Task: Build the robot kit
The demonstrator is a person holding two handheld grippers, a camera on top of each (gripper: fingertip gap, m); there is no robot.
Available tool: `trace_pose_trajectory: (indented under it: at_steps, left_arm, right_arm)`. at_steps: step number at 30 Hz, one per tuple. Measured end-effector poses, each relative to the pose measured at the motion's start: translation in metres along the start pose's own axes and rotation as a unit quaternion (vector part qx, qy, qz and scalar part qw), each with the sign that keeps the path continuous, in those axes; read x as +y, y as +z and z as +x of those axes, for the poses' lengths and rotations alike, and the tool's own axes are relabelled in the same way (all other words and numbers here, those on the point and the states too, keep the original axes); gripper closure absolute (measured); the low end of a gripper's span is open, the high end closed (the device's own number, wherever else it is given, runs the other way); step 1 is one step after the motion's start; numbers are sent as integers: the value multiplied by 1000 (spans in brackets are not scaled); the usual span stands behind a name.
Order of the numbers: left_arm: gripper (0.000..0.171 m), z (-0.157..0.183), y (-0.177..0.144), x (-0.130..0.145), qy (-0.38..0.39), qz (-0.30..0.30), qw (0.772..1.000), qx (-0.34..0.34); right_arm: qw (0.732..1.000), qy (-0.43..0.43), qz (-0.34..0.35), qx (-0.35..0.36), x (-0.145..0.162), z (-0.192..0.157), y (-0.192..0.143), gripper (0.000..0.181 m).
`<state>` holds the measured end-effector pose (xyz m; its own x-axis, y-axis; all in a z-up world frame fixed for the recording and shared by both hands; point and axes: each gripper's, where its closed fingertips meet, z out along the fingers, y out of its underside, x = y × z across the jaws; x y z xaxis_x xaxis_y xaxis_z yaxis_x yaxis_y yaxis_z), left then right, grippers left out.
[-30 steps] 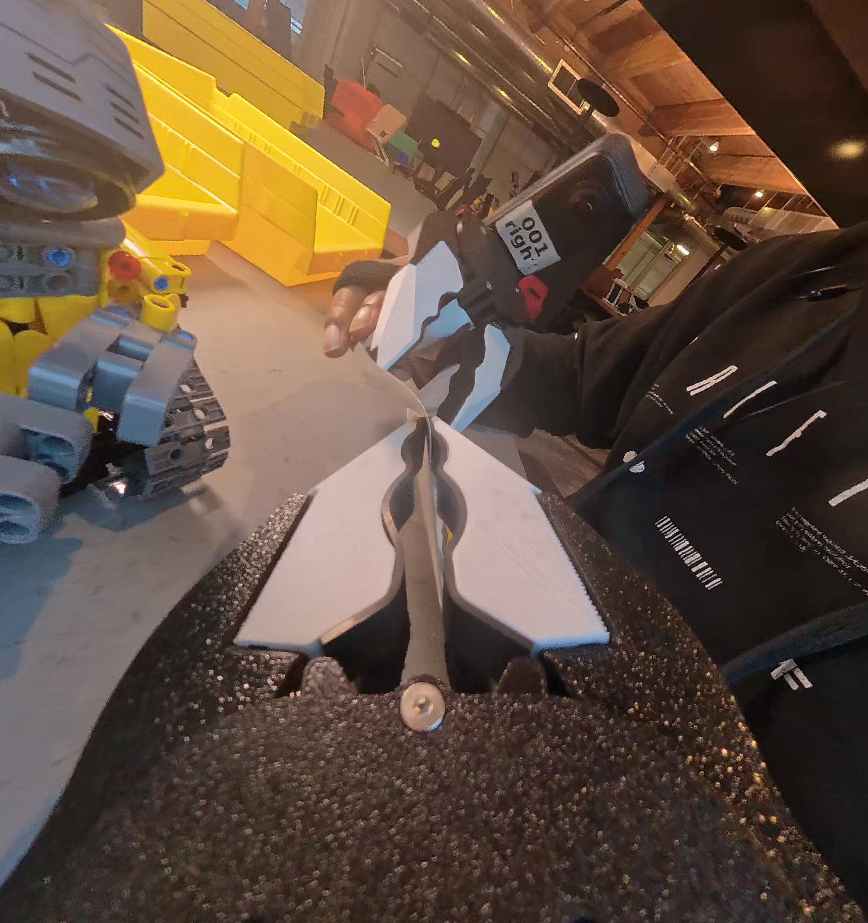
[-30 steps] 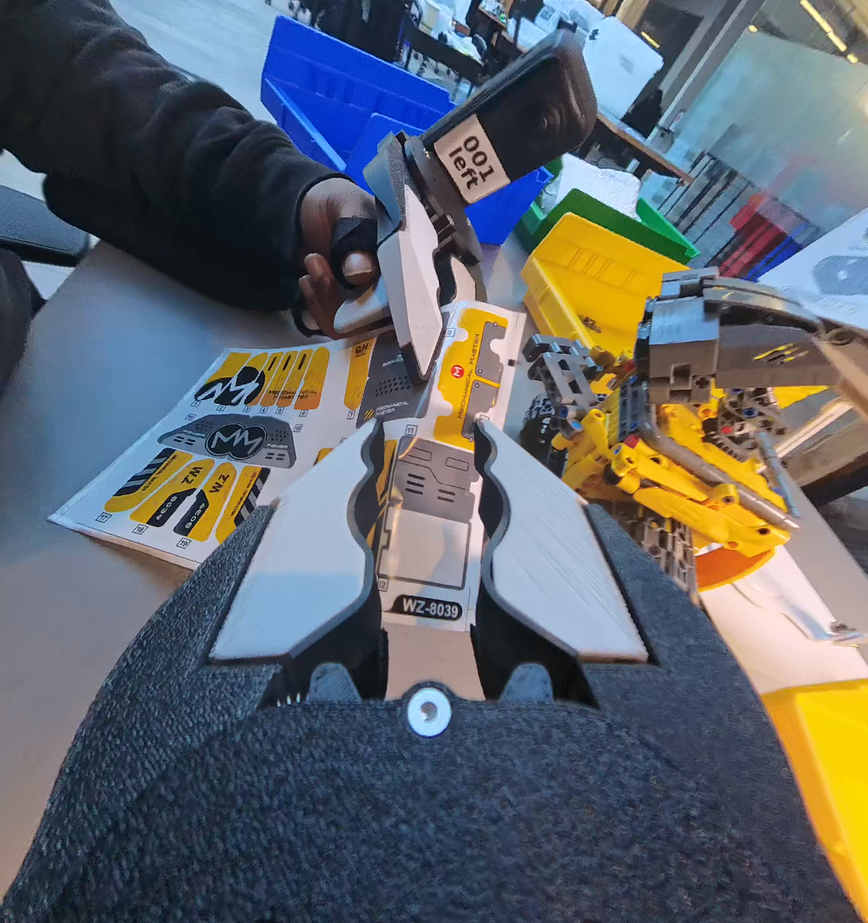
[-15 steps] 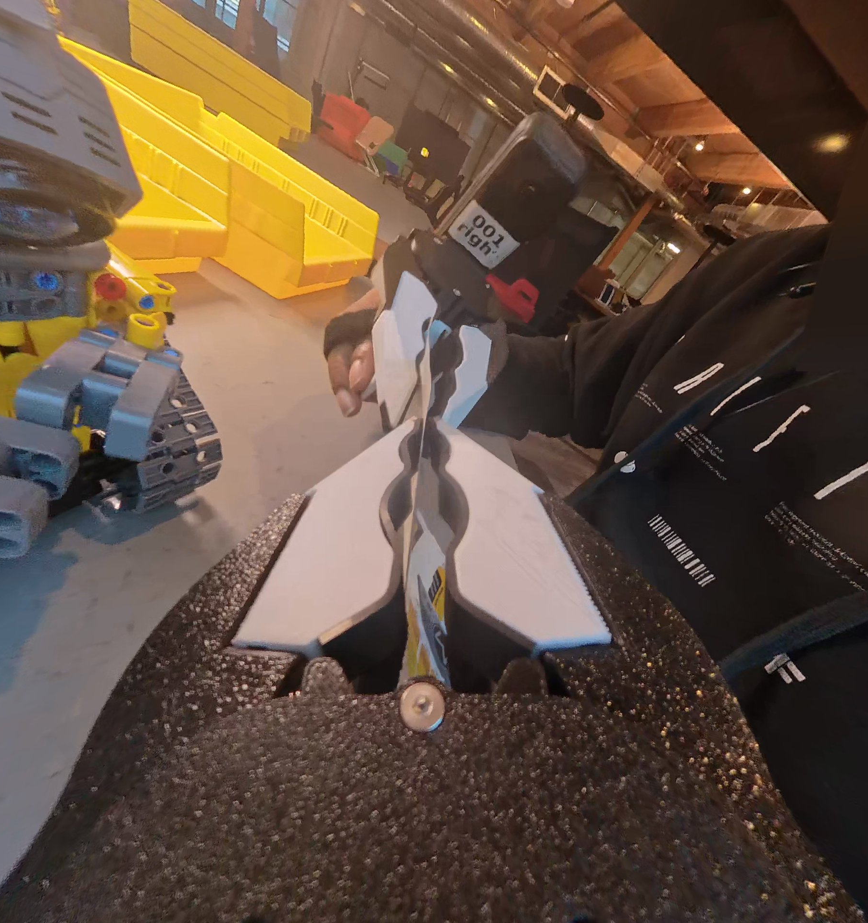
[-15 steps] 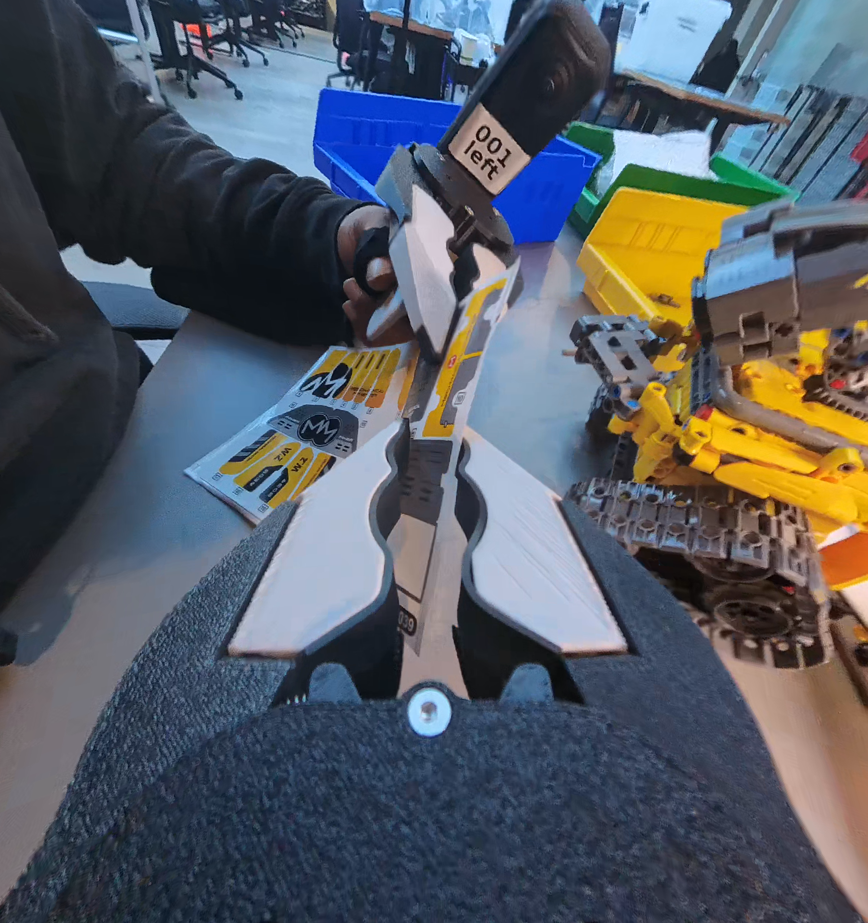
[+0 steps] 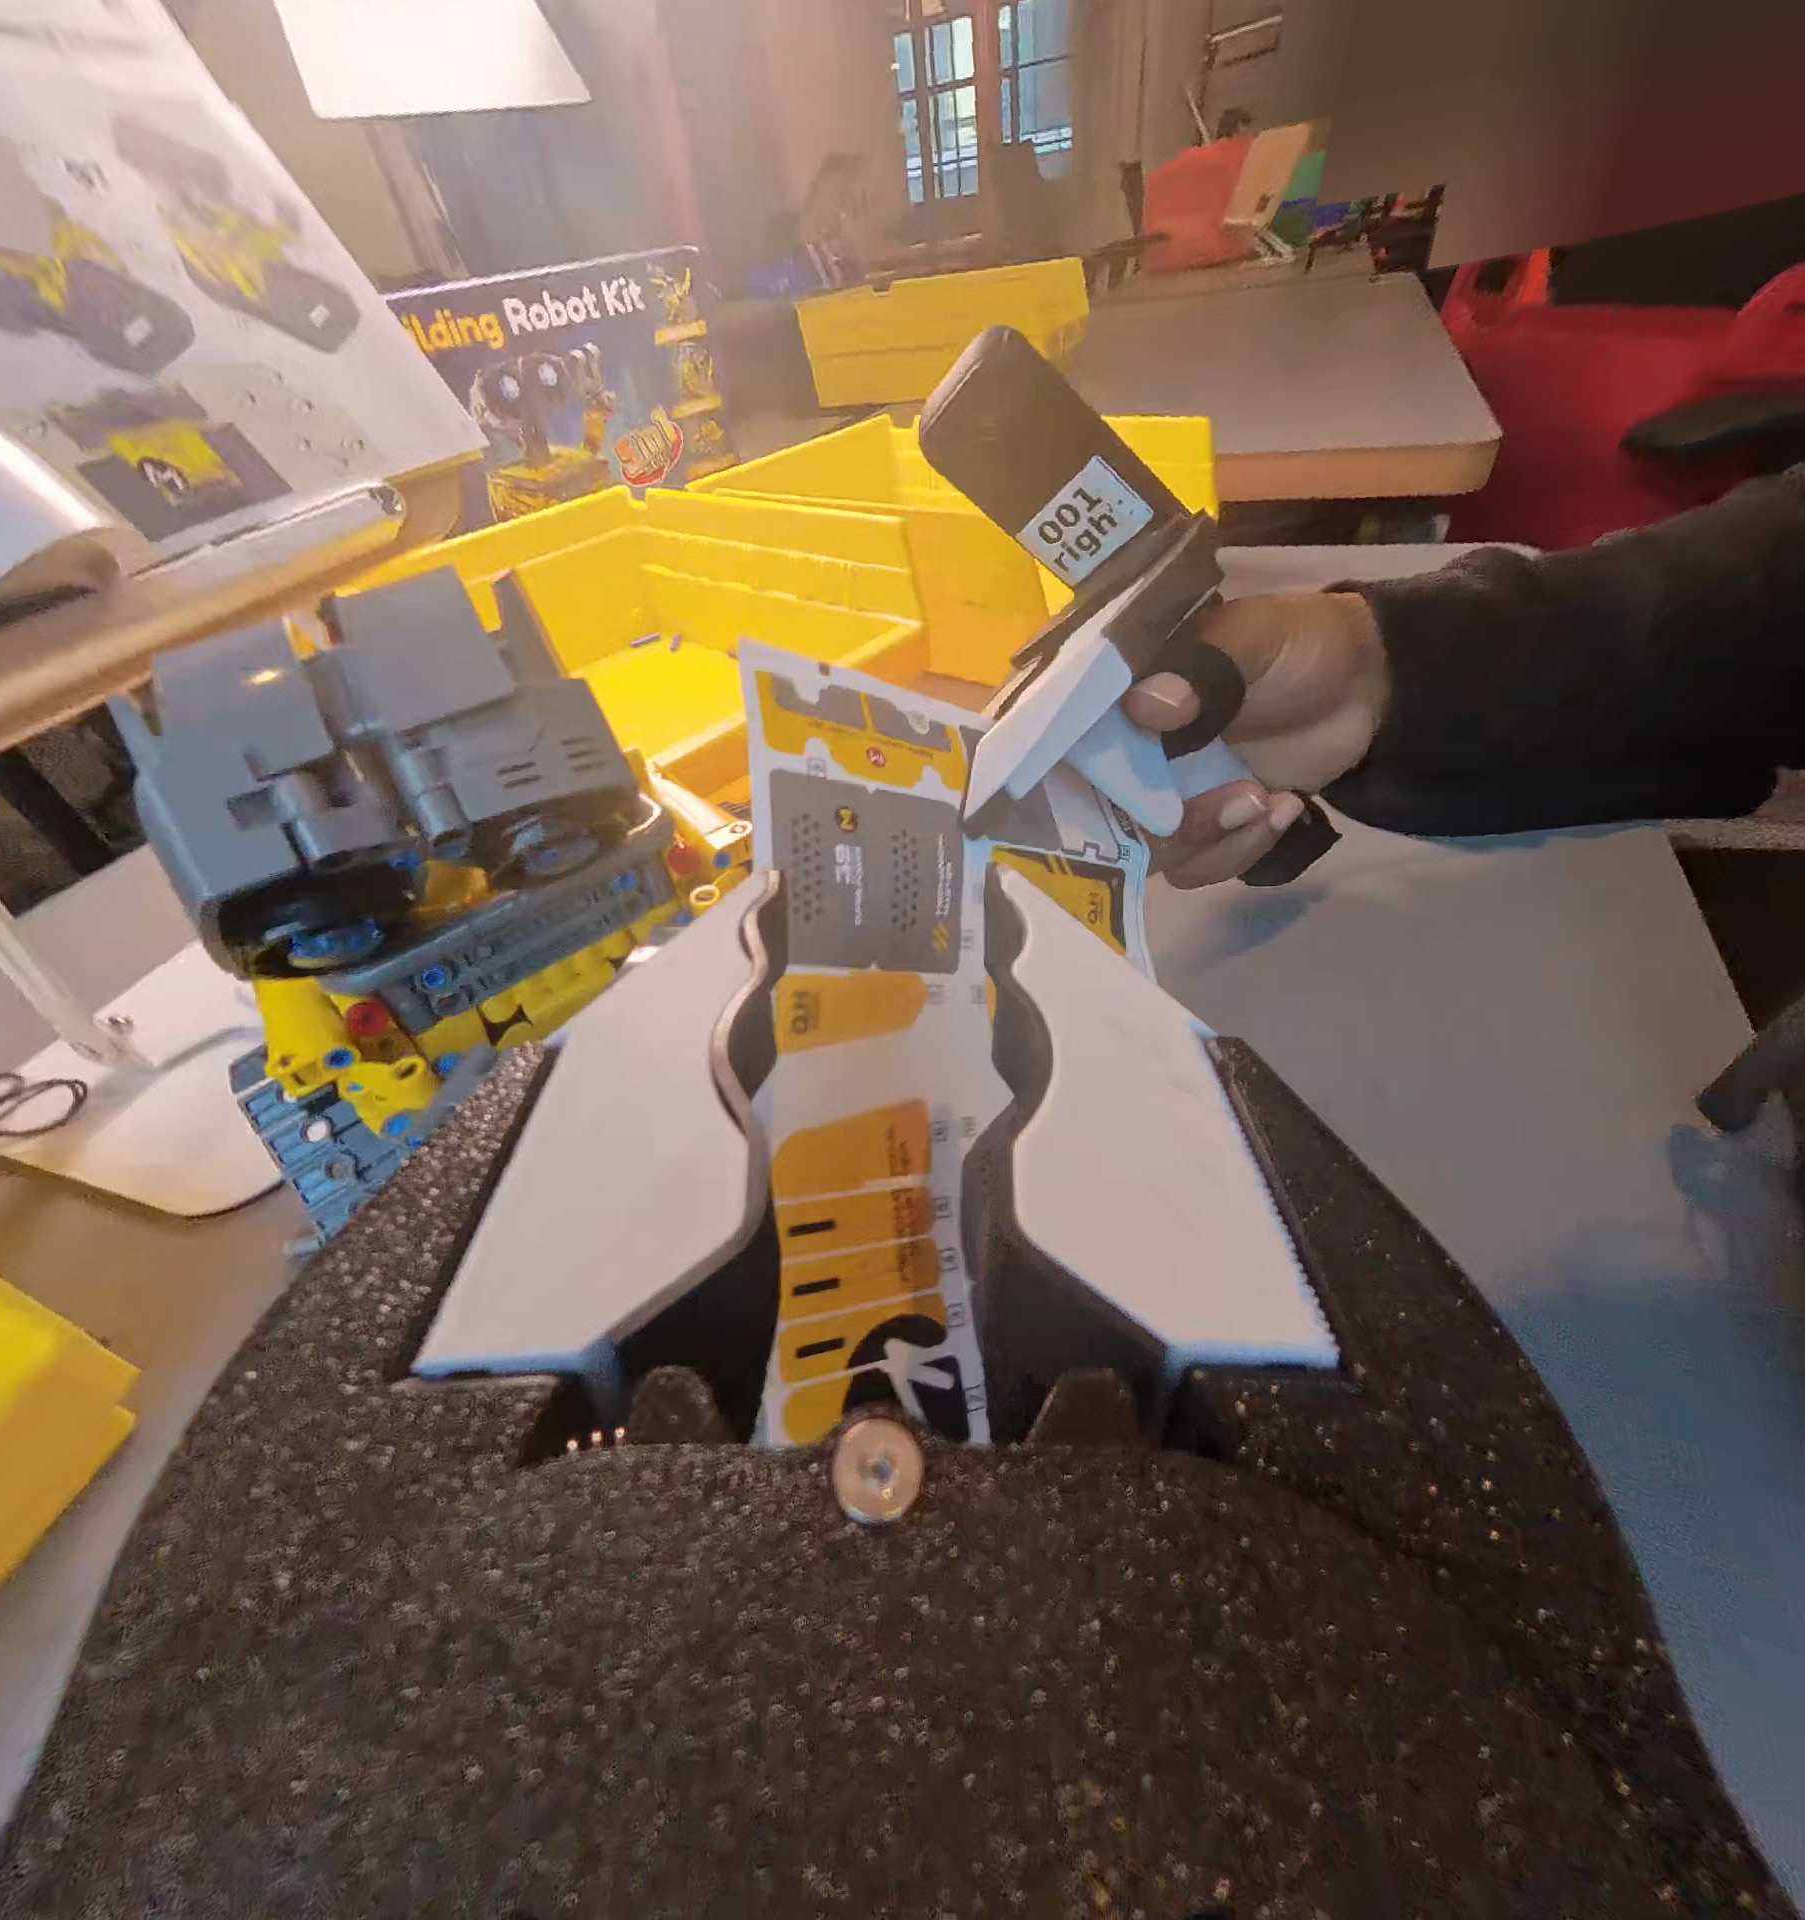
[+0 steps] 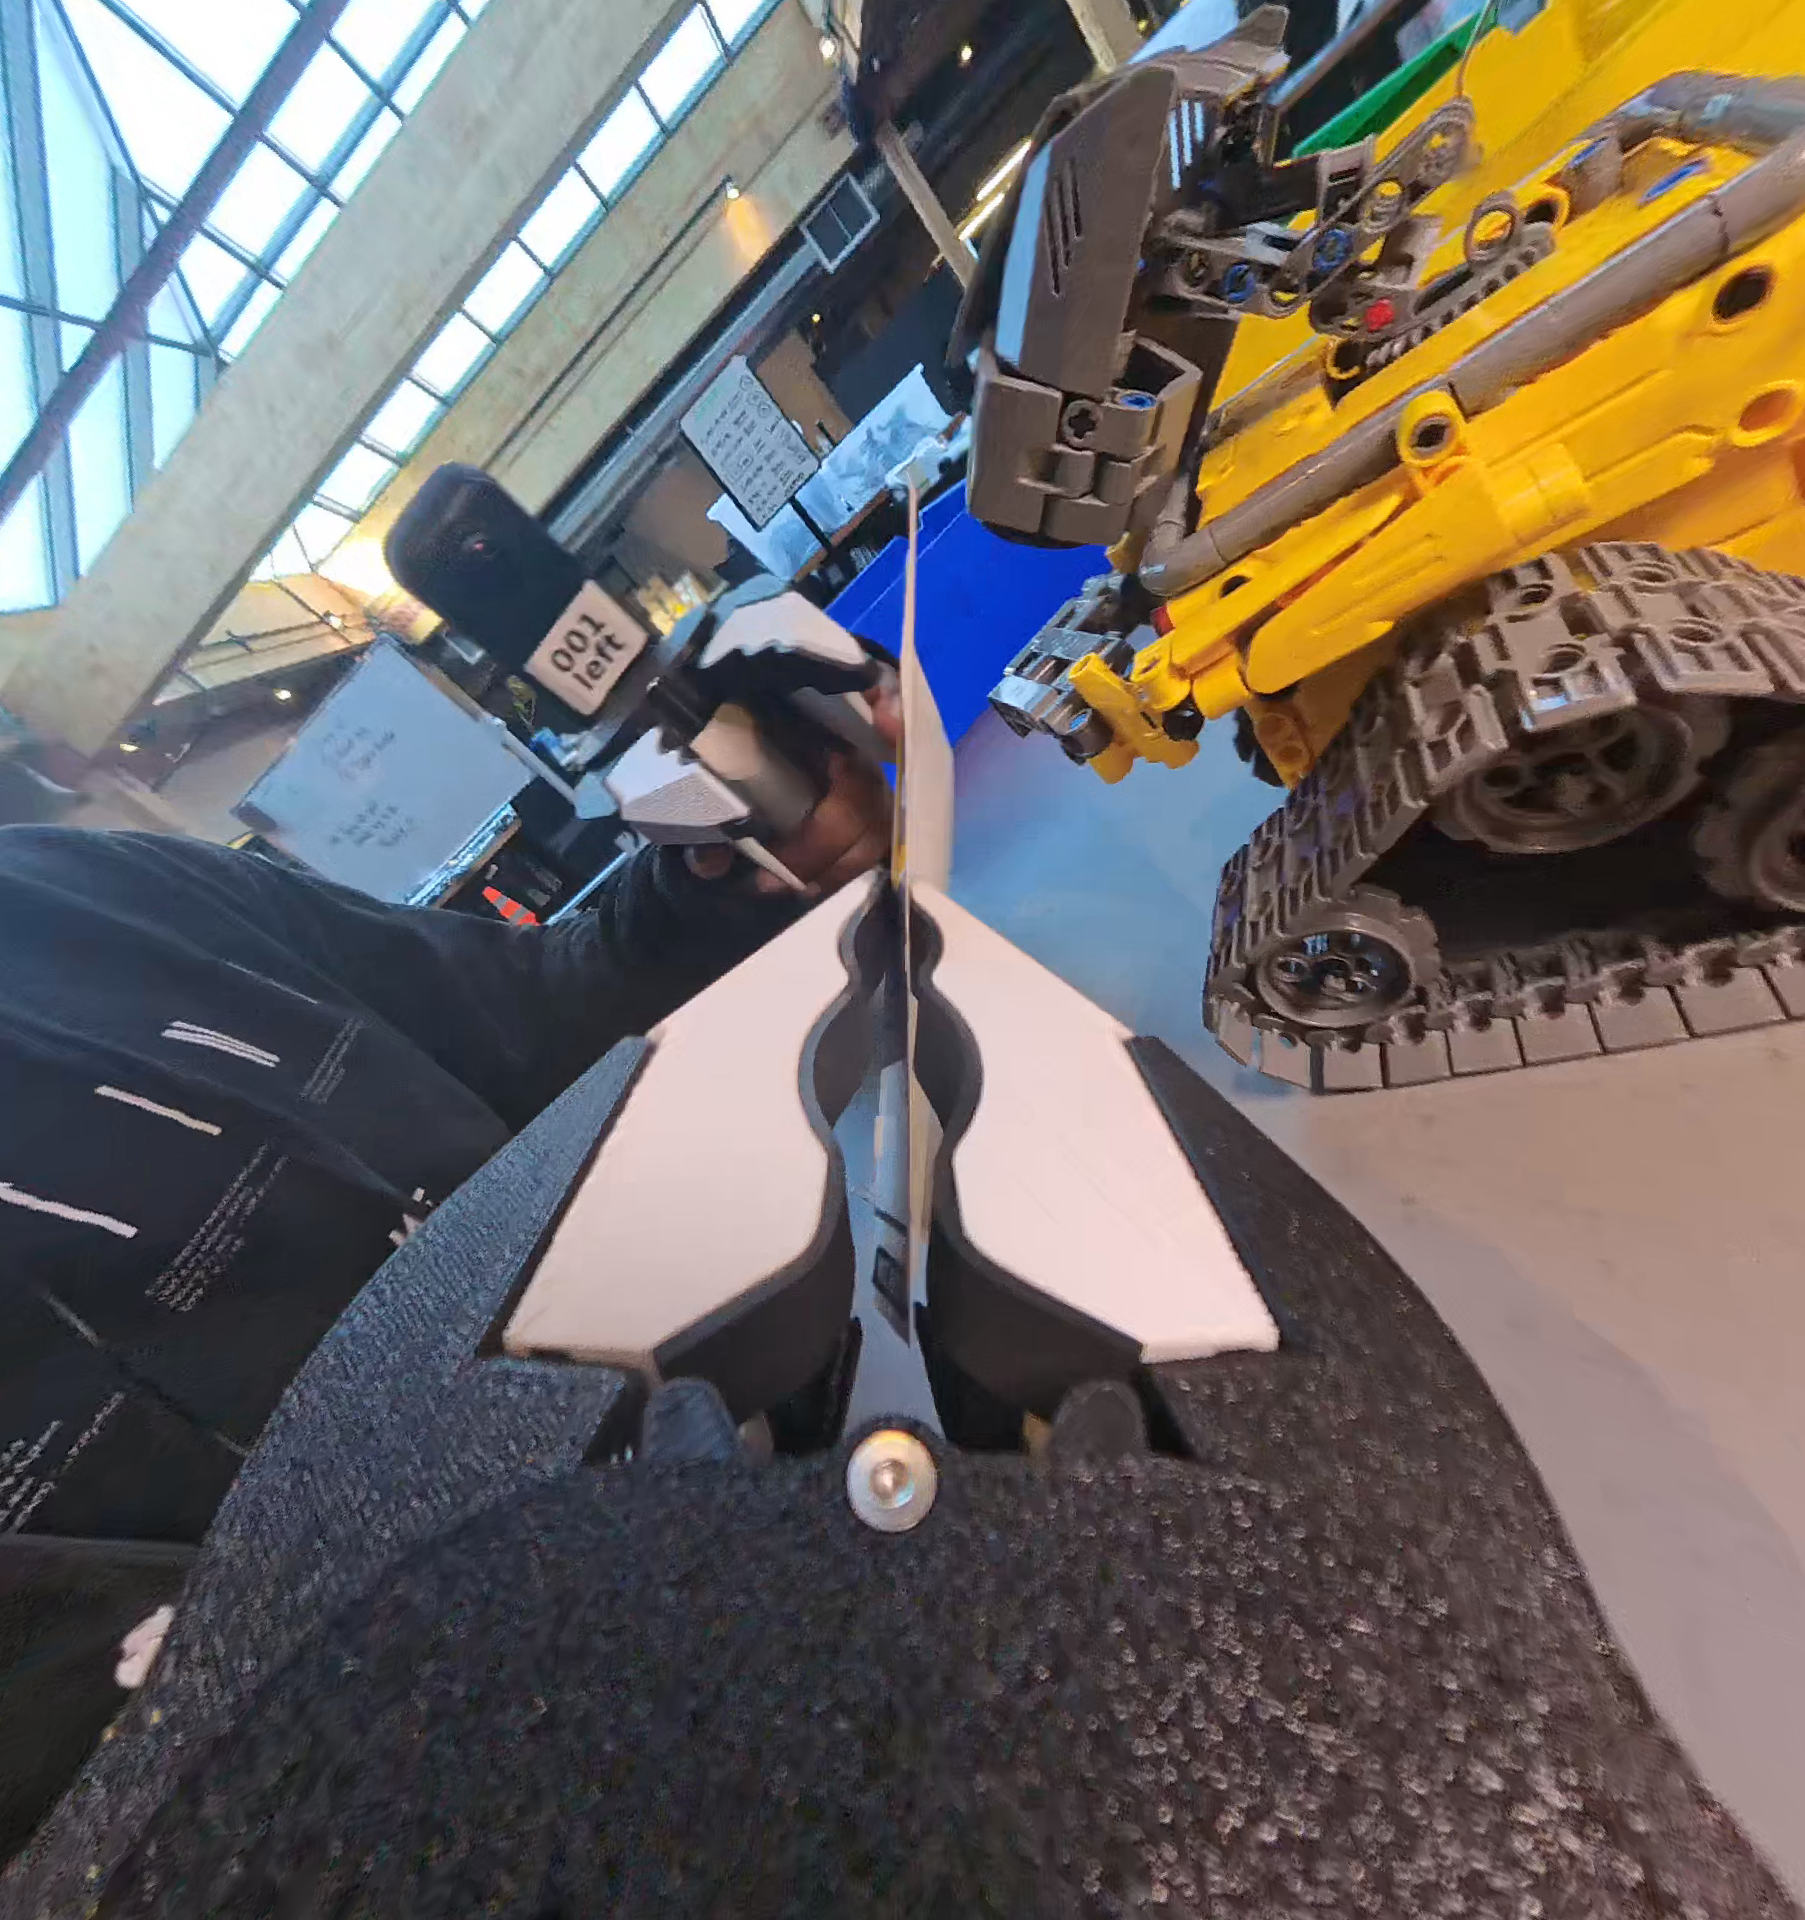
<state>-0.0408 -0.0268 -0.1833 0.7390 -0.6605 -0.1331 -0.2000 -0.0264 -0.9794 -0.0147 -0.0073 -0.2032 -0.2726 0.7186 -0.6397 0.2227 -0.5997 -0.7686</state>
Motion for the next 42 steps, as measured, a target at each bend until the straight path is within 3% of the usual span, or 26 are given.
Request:
trace_pose_trajectory:
  at_steps: [6,10,16,21,26,28,29,31,34,36,38,42]
  left_arm:
    - [129,13,12,10,7,-33,999,15]
    - [140,32,8,4,-61,-14,993,97]
    - [124,38,-2,-3,-124,1,981,151]
    - [169,54,-11,-11,-137,11,969,205]
    - [171,47,-11,-10,-193,10,958,211]
    - [171,40,-7,-7,-222,7,954,200]
    - [171,37,-6,-5,-237,4,952,195]
    - [171,32,-3,0,-261,-4,947,186]
    - [171,30,4,12,-284,-33,941,178]
    - [171,34,9,18,-288,-49,938,185]
    - [171,44,11,18,-281,-54,936,204]
    - [171,52,11,18,-253,-58,942,213]
  right_arm:
    - [995,-64,-57,-44,23,-28,18,181]
    - [991,-57,-64,-104,28,-44,16,181]
    - [971,-148,-106,-158,50,-65,16,181]
    - [973,-144,-111,-141,49,-58,16,181]
    - [987,-127,-71,-75,22,-33,10,181]
    - [985,-165,-53,-17,9,-20,8,172]
    - [976,-212,-39,21,-1,-15,5,166]
    - [934,-347,-9,82,-22,-22,-2,156]
    - [827,-544,-18,141,-32,-43,-3,139]
    - [783,-604,-56,137,-19,-48,5,137]
    - [784,-597,-114,129,1,-38,13,141]
    - [840,-510,-164,84,26,-24,14,157]
